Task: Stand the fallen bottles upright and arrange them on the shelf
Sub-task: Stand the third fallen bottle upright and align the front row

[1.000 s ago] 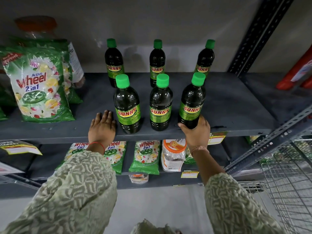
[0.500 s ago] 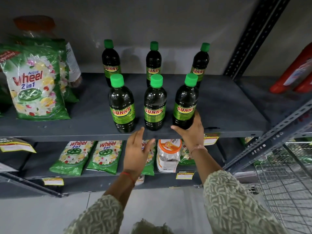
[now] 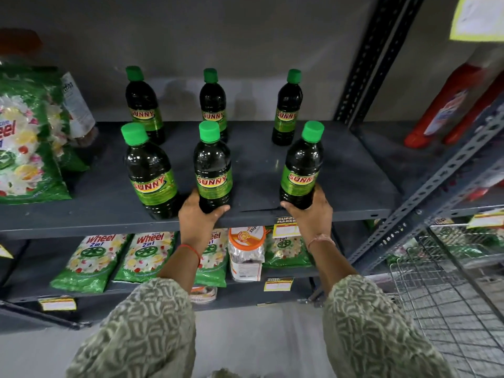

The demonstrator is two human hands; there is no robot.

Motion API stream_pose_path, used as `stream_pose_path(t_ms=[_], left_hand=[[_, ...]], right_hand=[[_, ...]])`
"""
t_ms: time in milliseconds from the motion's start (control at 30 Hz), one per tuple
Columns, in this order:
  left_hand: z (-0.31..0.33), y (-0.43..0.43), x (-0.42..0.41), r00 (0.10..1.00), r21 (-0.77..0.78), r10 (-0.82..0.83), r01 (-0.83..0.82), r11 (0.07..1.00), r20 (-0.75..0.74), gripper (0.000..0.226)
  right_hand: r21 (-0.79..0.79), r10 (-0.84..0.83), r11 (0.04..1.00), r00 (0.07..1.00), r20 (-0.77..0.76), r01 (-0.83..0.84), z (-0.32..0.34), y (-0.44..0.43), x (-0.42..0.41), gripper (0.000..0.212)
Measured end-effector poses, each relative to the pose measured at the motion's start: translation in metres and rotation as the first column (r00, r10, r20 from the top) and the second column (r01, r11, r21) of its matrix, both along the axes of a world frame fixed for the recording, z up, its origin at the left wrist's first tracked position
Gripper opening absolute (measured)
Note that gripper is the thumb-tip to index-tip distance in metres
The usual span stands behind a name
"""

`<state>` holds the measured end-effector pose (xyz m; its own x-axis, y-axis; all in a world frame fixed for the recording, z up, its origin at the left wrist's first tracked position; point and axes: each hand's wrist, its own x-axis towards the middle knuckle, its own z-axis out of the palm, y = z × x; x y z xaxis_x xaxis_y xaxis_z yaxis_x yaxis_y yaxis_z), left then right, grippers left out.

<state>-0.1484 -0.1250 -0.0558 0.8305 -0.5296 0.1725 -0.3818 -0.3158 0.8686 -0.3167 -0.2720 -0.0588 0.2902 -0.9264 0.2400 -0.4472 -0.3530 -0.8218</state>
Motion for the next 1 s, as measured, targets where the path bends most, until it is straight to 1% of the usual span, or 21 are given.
stream_pose_path(t_ms=[167,300,367,433,467,500,533,567,600,633,667,700,733,767,800,867,933,1000], left_hand=[[-0.003,-0.012,-0.006,1.000,0.004,-0.019,0.019,1.000,0.004,0.057],[-0.001,-0.013,-0.008,0.999,-0.003,-0.025,0.025,1.000,-0.039,0.057],[0.002,-0.011,-0.007,0.998,0.019,-0.050,0.051,0.998,-0.048,0.061],[0.002,-0.003,-0.010,0.996,0.011,-0.061,0.062,0.998,-0.070,0.064],[0.002,0.005,-0.013,0.997,-0.003,-0.042,0.042,0.999,-0.066,0.064],[0.000,0.014,-0.017,1.000,-0.016,0.010,-0.010,1.000,-0.030,0.061],[-0.002,0.025,-0.021,0.995,-0.028,0.087,-0.086,0.996,0.041,0.057],[-0.007,0.034,-0.024,0.978,-0.044,0.179,-0.175,0.984,0.106,0.056],[-0.011,0.043,-0.025,0.951,-0.073,0.277,-0.269,0.960,0.140,0.059],[-0.013,0.049,-0.022,0.919,-0.110,0.368,-0.355,0.928,0.141,0.066],[-0.011,0.052,-0.016,0.892,-0.143,0.432,-0.414,0.899,0.132,0.075],[-0.006,0.054,-0.008,0.880,-0.141,0.462,-0.447,0.884,0.111,0.085],[-0.002,0.055,0.002,0.882,-0.107,0.463,-0.455,0.884,0.081,0.094],[0.001,0.056,0.012,0.898,-0.066,0.437,-0.433,0.899,0.050,0.101],[0.002,0.056,0.021,0.919,-0.040,0.395,-0.394,0.918,0.025,0.103],[-0.002,0.059,0.039,0.946,-0.034,0.322,-0.321,0.946,0.022,0.094],[-0.005,0.065,0.047,0.953,-0.017,0.300,-0.299,0.954,0.041,0.084],[-0.005,0.071,0.052,0.954,-0.027,0.300,-0.299,0.954,0.024,0.081]], right_hand=[[0.011,-0.006,1.000,1.000,0.030,0.005,0.003,-0.018,-0.020,0.064],[0.028,0.009,1.000,0.999,0.042,-0.011,-0.001,-0.020,-0.020,0.067],[0.047,0.022,0.999,0.998,0.059,-0.024,-0.002,-0.018,-0.020,0.078],[0.064,-0.022,0.998,0.993,0.113,0.015,-0.006,-0.008,-0.022,0.094],[0.039,-0.066,0.997,0.989,0.134,0.061,-0.009,0.004,-0.023,0.097],[-0.037,-0.099,0.994,0.983,0.151,0.106,-0.013,0.020,-0.022,0.093],[-0.129,-0.108,0.983,0.980,0.166,0.130,-0.017,0.040,-0.018,0.086],[-0.196,-0.081,0.974,0.980,0.183,0.117,-0.020,0.058,-0.012,0.079],[-0.230,-0.025,0.971,0.983,0.183,0.067,-0.019,0.075,-0.003,0.075],[-0.219,0.060,0.976,0.984,0.169,-0.022,-0.019,0.084,0.009,0.074],[-0.168,0.161,0.976,0.976,0.148,-0.136,-0.012,0.090,0.021,0.077],[-0.070,0.253,0.967,0.958,0.136,-0.246,-0.005,0.088,0.036,0.085],[0.039,0.326,0.942,0.936,0.131,-0.333,0.002,0.085,0.050,0.095],[0.123,0.370,0.915,0.921,0.124,-0.384,0.007,0.078,0.063,0.102],[0.175,0.400,0.893,0.910,0.112,-0.414,0.011,0.070,0.074,0.103],[0.219,0.424,0.875,0.902,0.086,-0.432,0.013,0.060,0.091,0.091],[0.227,0.392,0.890,0.918,0.058,-0.395,0.013,0.059,0.099,0.077],[0.200,0.347,0.915,0.936,0.056,-0.351,0.011,0.062,0.101,0.070]])
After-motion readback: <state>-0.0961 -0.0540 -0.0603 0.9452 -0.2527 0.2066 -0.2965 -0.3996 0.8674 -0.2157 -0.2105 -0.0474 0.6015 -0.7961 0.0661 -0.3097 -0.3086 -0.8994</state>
